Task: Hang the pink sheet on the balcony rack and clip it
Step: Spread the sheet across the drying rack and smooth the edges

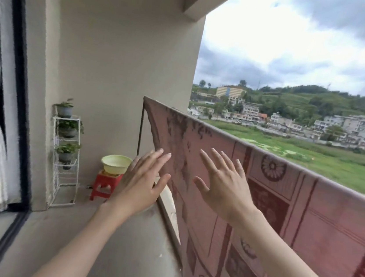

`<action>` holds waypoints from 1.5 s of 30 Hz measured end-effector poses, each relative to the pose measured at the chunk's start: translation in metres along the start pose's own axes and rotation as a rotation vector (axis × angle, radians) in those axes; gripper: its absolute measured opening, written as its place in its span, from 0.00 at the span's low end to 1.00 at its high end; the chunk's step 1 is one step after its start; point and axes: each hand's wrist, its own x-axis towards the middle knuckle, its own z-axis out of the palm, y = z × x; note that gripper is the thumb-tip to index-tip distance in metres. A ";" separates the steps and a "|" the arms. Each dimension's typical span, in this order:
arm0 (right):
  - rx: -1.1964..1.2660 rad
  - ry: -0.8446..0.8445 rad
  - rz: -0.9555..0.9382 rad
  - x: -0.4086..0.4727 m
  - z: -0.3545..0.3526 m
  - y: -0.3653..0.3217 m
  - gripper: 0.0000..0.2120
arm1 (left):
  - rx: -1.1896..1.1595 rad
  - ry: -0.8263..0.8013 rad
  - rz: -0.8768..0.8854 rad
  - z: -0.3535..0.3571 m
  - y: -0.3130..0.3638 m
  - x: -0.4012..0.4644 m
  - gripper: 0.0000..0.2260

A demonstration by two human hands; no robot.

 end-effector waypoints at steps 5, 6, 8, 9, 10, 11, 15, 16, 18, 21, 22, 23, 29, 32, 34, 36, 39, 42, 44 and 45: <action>0.057 -0.048 -0.017 0.088 0.050 -0.054 0.30 | 0.015 -0.011 -0.077 -0.003 -0.113 0.022 0.33; 0.059 -0.045 -0.020 0.105 0.058 -0.063 0.30 | 0.011 -0.021 -0.078 -0.003 -0.132 0.029 0.34; 0.076 -0.028 -0.023 0.136 0.073 -0.076 0.30 | 0.021 -0.044 -0.077 -0.002 -0.165 0.045 0.34; 0.088 -0.022 -0.025 0.150 0.080 -0.082 0.29 | 0.022 -0.045 -0.075 0.000 -0.179 0.053 0.34; 0.100 -0.017 -0.026 0.165 0.088 -0.087 0.29 | 0.024 -0.041 -0.073 0.004 -0.193 0.062 0.34; 0.105 -0.018 -0.026 0.180 0.097 -0.092 0.29 | 0.018 -0.042 -0.074 0.009 -0.207 0.072 0.33; 0.102 -0.034 -0.018 0.242 0.135 -0.099 0.29 | -0.012 -0.055 -0.051 0.040 -0.252 0.111 0.33; 0.103 -0.035 -0.012 0.259 0.146 -0.099 0.29 | -0.016 -0.057 -0.039 0.051 -0.264 0.122 0.33; 0.098 -0.031 -0.002 0.293 0.170 -0.097 0.29 | -0.032 -0.071 -0.024 0.074 -0.291 0.146 0.33; 0.096 -0.012 0.011 0.356 0.208 -0.094 0.29 | -0.049 -0.092 0.004 0.108 -0.341 0.196 0.31; 0.097 -0.006 0.012 0.379 0.218 -0.094 0.29 | -0.044 -0.098 0.013 0.117 -0.358 0.216 0.29; 0.099 0.003 0.013 0.403 0.227 -0.094 0.29 | -0.038 -0.101 0.018 0.124 -0.375 0.236 0.25; 0.072 0.045 -0.011 0.542 0.270 -0.108 0.29 | 0.028 -0.027 0.057 0.134 -0.480 0.339 0.25; 0.080 0.048 -0.029 0.602 0.295 -0.122 0.29 | 0.027 0.036 0.018 0.141 -0.538 0.380 0.25; 0.088 0.052 -0.032 0.642 0.316 -0.134 0.29 | -0.012 0.038 -0.004 0.155 -0.577 0.402 0.22; 0.097 0.049 -0.034 0.683 0.341 -0.146 0.28 | -0.047 0.001 -0.016 0.175 -0.616 0.424 0.21; 0.099 0.046 -0.011 0.748 0.382 -0.164 0.28 | -0.065 -0.026 0.007 0.200 -0.680 0.464 0.22; 0.084 0.066 0.040 0.817 0.423 -0.177 0.28 | -0.081 -0.049 0.039 0.220 -0.752 0.507 0.21; 0.081 0.069 0.081 0.859 0.443 -0.185 0.29 | -0.093 -0.081 0.054 0.228 -0.794 0.536 0.21; 0.086 0.069 0.101 0.882 0.453 -0.189 0.29 | -0.098 -0.089 0.056 0.233 -0.816 0.553 0.21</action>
